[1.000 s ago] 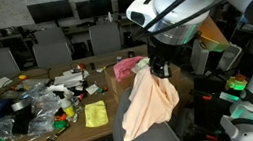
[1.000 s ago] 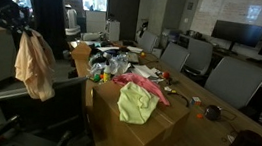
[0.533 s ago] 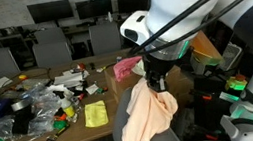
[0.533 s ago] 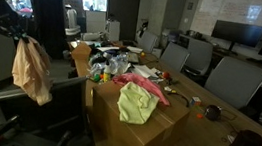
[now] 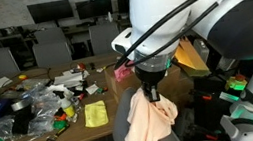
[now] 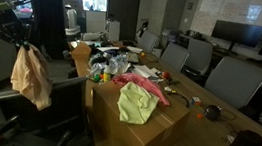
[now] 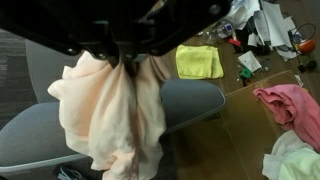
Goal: Pick the clothes on the box and put them on the back rest of the chair
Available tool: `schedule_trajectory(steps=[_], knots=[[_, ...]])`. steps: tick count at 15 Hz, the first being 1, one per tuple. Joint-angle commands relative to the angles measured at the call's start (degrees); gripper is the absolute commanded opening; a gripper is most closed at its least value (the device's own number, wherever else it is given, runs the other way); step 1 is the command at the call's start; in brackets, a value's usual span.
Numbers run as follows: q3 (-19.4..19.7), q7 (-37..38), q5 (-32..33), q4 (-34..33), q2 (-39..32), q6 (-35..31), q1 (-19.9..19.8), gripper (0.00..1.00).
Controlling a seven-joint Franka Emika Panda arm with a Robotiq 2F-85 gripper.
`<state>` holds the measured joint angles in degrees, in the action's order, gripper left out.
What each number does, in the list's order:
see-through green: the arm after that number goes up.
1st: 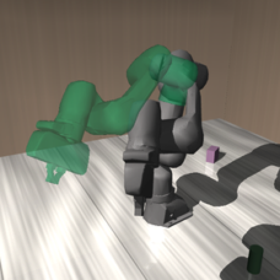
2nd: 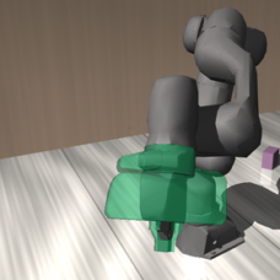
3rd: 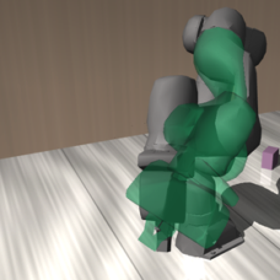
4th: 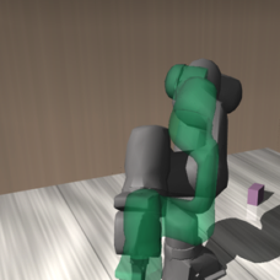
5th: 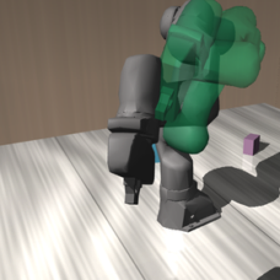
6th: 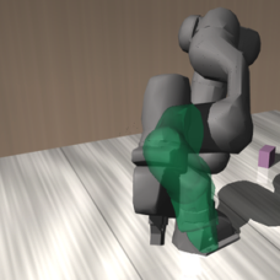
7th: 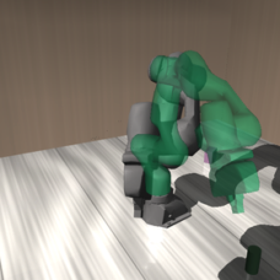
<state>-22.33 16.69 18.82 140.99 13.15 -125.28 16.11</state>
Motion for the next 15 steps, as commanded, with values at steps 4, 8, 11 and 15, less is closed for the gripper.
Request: schedule_trajectory(steps=[4, 8, 11, 15], knots=[[1.9, 1.9, -0.9, -2.6, -2.6, 0.0, -1.3, 0.02], [3.5, 2.9, -0.4, -2.5, -3.5, 0.1, -2.4, 0.02], [4.3, 3.4, -0.4, -2.5, -4.0, 0.5, -3.1, 0.02], [4.9, 4.1, -0.6, -2.7, -4.7, 0.9, -3.5, 0.32]])
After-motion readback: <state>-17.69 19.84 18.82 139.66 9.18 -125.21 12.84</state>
